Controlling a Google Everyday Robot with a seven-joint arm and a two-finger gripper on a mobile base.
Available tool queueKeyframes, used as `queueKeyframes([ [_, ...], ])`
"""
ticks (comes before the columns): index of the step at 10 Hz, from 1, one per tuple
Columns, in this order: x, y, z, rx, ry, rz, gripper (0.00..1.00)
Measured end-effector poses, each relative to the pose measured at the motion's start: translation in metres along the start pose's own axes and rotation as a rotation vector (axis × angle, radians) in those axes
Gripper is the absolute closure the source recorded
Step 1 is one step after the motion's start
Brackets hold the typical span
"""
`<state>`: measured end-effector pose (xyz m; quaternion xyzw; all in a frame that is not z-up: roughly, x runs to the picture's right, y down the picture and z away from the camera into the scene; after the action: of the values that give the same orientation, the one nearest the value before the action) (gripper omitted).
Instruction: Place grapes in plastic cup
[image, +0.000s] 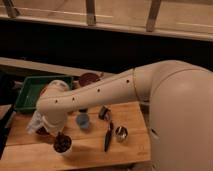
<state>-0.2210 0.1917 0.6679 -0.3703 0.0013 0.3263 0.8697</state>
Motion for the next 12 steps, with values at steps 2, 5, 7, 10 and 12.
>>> queueKeyframes([
  [2, -0.001, -0.003, -0.008, 0.022, -0.012, 0.002, 0.91],
  [5, 0.0, -0.01, -0.045, 0.081, -0.058, 0.02, 0.91],
  [7, 0.001, -0.013, -0.088, 0.154, -0.091, 0.034, 0.91],
  [10, -0.001, -0.027, -0.15, 0.276, -0.138, 0.073, 0.91],
  [12, -0.002, -0.063, -0.184, 0.34, -0.152, 0.132, 0.91],
])
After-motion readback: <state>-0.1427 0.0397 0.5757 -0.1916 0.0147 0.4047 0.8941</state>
